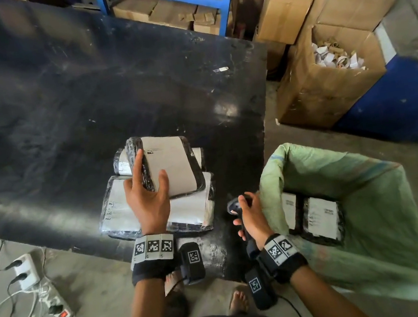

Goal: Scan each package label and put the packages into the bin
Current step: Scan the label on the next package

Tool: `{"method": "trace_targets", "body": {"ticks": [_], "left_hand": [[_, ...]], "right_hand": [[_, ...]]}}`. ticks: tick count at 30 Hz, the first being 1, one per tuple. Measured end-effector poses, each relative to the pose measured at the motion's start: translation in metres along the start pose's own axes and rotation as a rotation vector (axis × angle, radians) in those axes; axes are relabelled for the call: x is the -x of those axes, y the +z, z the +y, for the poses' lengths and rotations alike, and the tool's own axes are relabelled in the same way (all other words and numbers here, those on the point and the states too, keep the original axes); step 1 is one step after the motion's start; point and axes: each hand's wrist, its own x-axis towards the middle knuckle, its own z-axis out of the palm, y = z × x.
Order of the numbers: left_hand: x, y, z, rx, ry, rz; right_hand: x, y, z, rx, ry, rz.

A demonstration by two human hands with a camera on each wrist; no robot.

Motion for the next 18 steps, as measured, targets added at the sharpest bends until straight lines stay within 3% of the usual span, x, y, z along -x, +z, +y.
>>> {"method": "trace_targets", "body": {"ticks": [10, 14, 18], "left_hand": [[-0.047, -0.012, -0.015, -0.026, -0.007, -0.127], [-0.065, -0.002, -0.023, 0.048, 0.013, -0.238], [-0.073, 0.018, -0.020, 0.134, 0.007, -0.347]], "right_hand": [[-0.027, 0.046, 0.040, -0.130, -0.087, 0.070], [-0.021, 0.043, 0.027, -0.029, -0.085, 0.170], [-0.016, 0.040, 0.018, 0.231, -0.144, 0.200]]}}
